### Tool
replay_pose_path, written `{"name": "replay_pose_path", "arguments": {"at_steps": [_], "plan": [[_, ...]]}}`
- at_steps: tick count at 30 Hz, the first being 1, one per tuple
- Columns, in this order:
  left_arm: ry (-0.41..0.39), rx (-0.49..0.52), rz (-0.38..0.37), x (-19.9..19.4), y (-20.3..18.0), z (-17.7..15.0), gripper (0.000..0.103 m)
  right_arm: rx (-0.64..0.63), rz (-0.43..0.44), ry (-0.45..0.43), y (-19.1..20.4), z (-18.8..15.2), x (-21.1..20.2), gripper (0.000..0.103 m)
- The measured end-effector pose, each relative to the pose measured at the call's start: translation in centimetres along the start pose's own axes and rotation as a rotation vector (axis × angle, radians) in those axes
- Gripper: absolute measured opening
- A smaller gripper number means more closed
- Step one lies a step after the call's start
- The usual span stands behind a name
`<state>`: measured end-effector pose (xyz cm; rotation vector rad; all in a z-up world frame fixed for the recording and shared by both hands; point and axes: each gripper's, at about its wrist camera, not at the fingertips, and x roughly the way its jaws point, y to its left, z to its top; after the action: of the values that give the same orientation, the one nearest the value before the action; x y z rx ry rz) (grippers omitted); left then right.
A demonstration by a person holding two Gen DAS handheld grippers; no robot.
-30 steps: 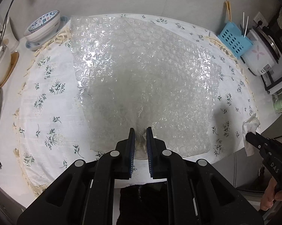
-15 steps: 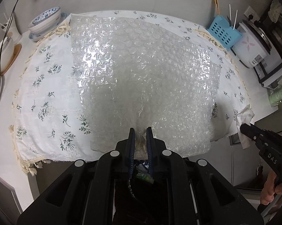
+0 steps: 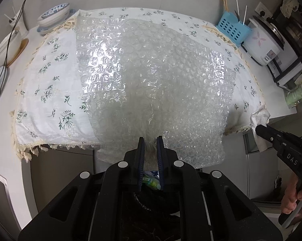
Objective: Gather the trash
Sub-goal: 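Carry the bubble wrap and white tissue down over the black trash bin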
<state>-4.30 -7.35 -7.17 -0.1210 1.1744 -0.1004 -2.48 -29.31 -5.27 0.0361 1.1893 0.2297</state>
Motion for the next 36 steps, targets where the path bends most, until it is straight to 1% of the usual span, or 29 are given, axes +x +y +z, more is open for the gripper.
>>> {"name": "replay_pose_path", "arguments": {"at_steps": [10,15,21,30,36], "plan": [[0.005,-0.007,-0.004,-0.7,-0.4,-4.4,0.011,-0.005,-0.011,-0.001,0.3,-3.1,-1.2,0.011],[0.017,-0.017,0.004,-0.6,0.1,-6.6,0.011,-0.005,-0.01,0.013,0.5,-4.6,-0.9,0.011],[0.051,-0.025,0.009,0.2,0.4,-9.0,0.011,0.003,-0.006,0.04,0.4,-6.4,-0.1,0.011],[0.135,-0.011,0.021,2.9,-0.2,-12.5,0.011,0.011,-0.003,0.087,-0.3,-9.3,1.7,0.011],[0.194,-0.003,0.045,6.0,-0.5,-14.1,0.011,0.022,-0.003,0.126,-1.1,-11.0,4.0,0.011]]}}
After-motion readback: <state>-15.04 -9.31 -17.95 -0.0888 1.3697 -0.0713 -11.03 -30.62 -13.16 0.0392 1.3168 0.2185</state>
